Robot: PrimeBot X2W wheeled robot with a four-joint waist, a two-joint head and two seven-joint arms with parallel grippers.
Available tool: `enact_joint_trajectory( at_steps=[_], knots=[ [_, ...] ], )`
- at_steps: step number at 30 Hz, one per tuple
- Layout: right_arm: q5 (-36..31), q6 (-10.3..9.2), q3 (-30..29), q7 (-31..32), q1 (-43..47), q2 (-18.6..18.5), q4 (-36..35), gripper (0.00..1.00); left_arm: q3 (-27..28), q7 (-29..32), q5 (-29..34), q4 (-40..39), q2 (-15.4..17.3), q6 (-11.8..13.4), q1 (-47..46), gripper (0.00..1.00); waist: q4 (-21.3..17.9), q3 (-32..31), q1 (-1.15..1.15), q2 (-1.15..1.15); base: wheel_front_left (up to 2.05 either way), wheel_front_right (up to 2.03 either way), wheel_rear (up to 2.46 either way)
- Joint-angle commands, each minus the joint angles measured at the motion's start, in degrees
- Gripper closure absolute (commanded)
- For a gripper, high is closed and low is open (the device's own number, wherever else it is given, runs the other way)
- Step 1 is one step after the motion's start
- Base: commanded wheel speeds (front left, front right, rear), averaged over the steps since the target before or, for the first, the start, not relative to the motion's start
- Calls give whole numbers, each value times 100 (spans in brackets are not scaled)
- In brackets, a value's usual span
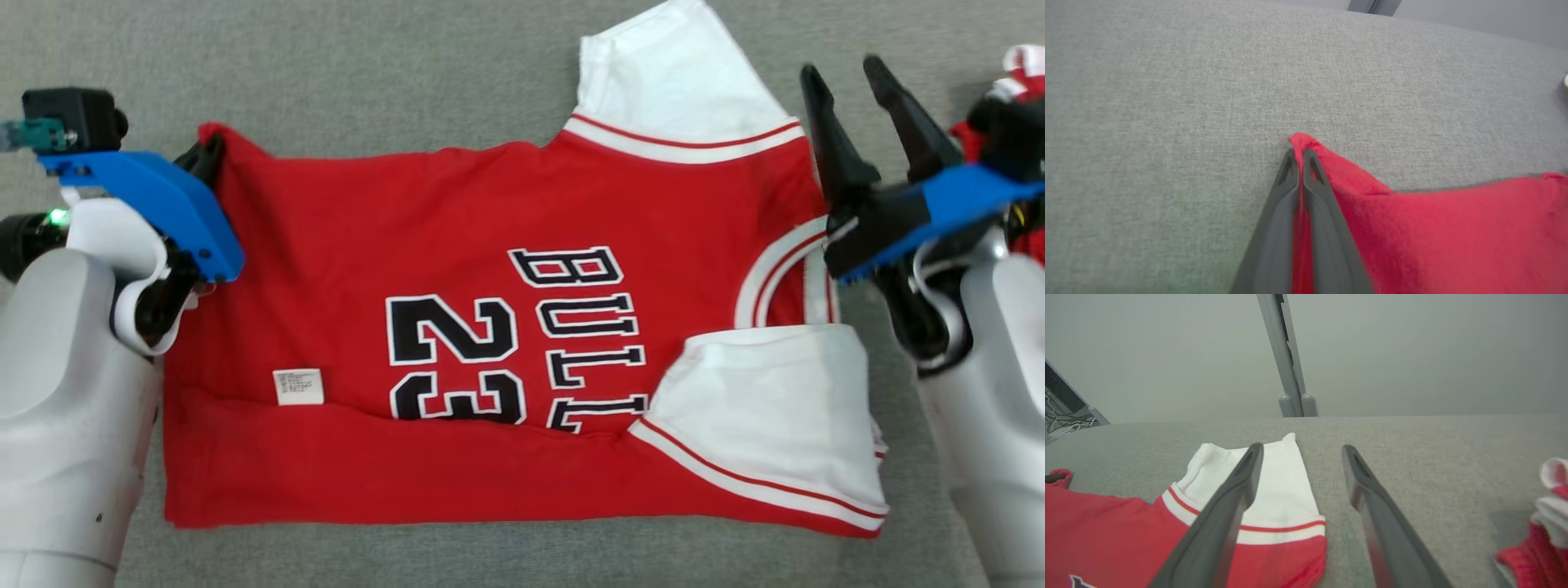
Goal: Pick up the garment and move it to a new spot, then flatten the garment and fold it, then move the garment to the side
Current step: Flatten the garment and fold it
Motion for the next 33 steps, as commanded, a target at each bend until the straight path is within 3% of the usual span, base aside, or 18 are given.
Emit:
enact_joint_trajectory(
  at_steps=[1, 10, 19, 20, 21, 22, 33],
  knots=[
    [39, 0, 46, 33, -196, -58, 119, 0, -29, -48, -31, -12, -31, -45, -145, 100, 203, 206, -1, -1, 0, 0, 0],
    [421, 0, 719, 655, -2087, -363, 1862, 0, -455, -329, -160, 141, -389, -34, -694, 100, 743, 737, -1, -1, 0, 0, 0],
    [318, -1, 1207, 1688, -3145, -387, 3301, 0, -888, -577, -515, 377, -426, -19, -862, 100, 891, 827, -1, -1, 0, 0, 0],
    [341, -1, 1226, 1748, -3202, -357, 3378, 21, -930, -599, -551, 400, -420, -20, -873, 100, 891, 823, -1, -1, 0, 0, 0],
    [309, 0, 1275, 1784, -3268, -353, 3420, 71, -975, -631, -572, 423, -408, -20, -884, 100, 889, 820, -1, -1, 0, 0, 0],
    [306, 0, 1317, 1791, -3327, -344, 3434, 100, -1011, -674, -625, 426, -410, -20, -888, 100, 883, 813, -1, -1, 0, 0, 0],
    [677, 0, 1598, 559, -2764, -695, 2559, 100, -1214, -1170, -755, 262, -122, -27, -783, 100, 685, 336, -1, -1, 0, 0, 0]
  ],
)
